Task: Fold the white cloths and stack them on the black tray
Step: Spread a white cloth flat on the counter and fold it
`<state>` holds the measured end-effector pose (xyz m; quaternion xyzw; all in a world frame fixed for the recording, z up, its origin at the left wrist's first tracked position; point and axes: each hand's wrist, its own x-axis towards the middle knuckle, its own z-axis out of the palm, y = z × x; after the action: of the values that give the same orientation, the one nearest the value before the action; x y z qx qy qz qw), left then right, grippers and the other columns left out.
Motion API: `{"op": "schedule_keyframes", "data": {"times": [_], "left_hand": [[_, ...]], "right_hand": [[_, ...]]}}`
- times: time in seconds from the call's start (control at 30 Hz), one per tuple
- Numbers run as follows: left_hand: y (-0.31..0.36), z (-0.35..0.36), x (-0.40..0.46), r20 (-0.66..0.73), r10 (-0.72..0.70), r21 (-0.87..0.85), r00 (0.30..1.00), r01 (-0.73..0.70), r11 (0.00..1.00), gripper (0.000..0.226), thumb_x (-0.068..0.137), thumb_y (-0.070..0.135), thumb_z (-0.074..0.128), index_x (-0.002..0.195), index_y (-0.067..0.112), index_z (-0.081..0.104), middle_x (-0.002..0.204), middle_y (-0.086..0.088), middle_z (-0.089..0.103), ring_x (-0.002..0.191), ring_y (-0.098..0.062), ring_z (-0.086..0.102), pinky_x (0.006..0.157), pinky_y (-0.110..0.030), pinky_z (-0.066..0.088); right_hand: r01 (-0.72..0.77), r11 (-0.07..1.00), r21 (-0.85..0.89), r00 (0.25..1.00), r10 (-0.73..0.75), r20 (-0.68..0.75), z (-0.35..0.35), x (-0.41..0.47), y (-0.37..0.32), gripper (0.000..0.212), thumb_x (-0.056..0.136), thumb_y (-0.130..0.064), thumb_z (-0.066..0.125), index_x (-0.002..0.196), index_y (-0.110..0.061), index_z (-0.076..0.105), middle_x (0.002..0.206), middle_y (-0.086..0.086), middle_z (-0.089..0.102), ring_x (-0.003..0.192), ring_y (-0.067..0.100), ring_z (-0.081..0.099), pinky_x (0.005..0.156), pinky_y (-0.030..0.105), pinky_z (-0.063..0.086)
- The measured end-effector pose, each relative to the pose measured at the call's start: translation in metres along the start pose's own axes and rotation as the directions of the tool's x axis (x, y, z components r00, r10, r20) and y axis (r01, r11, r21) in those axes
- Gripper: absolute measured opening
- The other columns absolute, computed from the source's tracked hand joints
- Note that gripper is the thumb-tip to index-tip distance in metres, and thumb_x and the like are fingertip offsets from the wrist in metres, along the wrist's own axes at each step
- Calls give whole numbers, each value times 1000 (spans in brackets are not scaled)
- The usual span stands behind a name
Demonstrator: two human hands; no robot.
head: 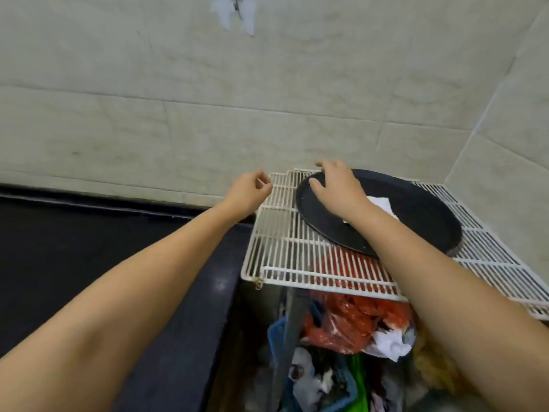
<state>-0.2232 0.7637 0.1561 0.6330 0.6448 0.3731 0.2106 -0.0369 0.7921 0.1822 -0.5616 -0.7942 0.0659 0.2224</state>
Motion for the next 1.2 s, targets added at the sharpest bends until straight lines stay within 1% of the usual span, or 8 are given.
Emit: {"op": "schedule_keyframes", "data": {"times": [0.1, 0.17, 0.27, 0.37, 0.5, 0.7, 1.07, 1.2], "left_hand": [[-54, -72, -59, 14, 39, 151, 999, -41, 988, 18, 94, 21, 51, 107, 9, 59, 87, -3, 61, 77, -19, 55, 68, -26, 39], [-100, -122, -104, -4, 12, 266, 1000, -10, 964, 20, 94, 22, 52, 109, 10, 59, 88, 1, 58, 79, -17, 53, 70, -25, 39], [-175, -196, -169, -53, -88, 438, 995, 102, 893, 22, 93, 26, 52, 110, 14, 59, 90, 4, 56, 85, -18, 55, 77, -29, 45], [-241, -259, -235, -113, -215, 500, 970, 243, 832, 20, 93, 26, 51, 108, 15, 58, 89, 4, 53, 87, -19, 55, 78, -32, 45], [-319, -315, -306, -189, -384, 497, 904, 426, 756, 22, 94, 28, 49, 109, 15, 57, 90, 2, 53, 93, -23, 57, 82, -37, 48], [-409, -361, -360, -326, -524, 421, 787, 617, 665, 30, 96, 30, 45, 121, 15, 54, 117, -7, 56, 107, -25, 54, 92, -37, 46], [-534, -474, -314, -367, -624, 308, 690, 723, 618, 32, 97, 30, 44, 125, 16, 52, 120, -6, 54, 108, -21, 53, 94, -37, 47], [-577, -517, -303, -368, -647, 289, 668, 744, 603, 31, 96, 29, 46, 123, 17, 53, 119, -6, 56, 107, -20, 54, 94, -36, 48]], "right_hand": [[230, 973, 26, 972, -228, -63, 44, -26, -97, 43, 96, -27, 46, 137, -15, 42, 132, 12, 46, 124, 31, 44, 101, 44, 37], [336, 942, 26, 941, -334, -54, 85, -44, -160, 41, 94, -27, 47, 134, -16, 45, 130, 10, 48, 122, 29, 45, 99, 41, 36], [442, 897, 8, 896, -442, 42, 153, -70, -246, 40, 96, -30, 44, 134, -17, 45, 129, 6, 49, 121, 26, 45, 96, 40, 36], [543, 840, -3, 832, -537, 139, 216, -100, -324, 41, 97, -32, 42, 136, -19, 43, 135, 3, 46, 122, 25, 45, 96, 40, 36], [632, 774, 34, 739, -615, 275, 290, -135, -407, 41, 98, -33, 40, 137, -21, 41, 140, 0, 42, 128, 22, 40, 103, 39, 31], [706, 705, 71, 622, -665, 413, 376, -152, -502, 41, 99, -34, 37, 139, -22, 38, 145, -2, 38, 133, 19, 36, 109, 39, 27], [784, 605, 139, 487, -737, 468, 484, -58, -657, 41, 99, -33, 35, 139, -22, 38, 144, -2, 39, 133, 18, 36, 110, 38, 27], [788, 593, 166, 458, -744, 487, 516, -31, -715, 41, 100, -32, 35, 139, -21, 38, 143, -1, 39, 132, 19, 36, 109, 38, 27]]}}
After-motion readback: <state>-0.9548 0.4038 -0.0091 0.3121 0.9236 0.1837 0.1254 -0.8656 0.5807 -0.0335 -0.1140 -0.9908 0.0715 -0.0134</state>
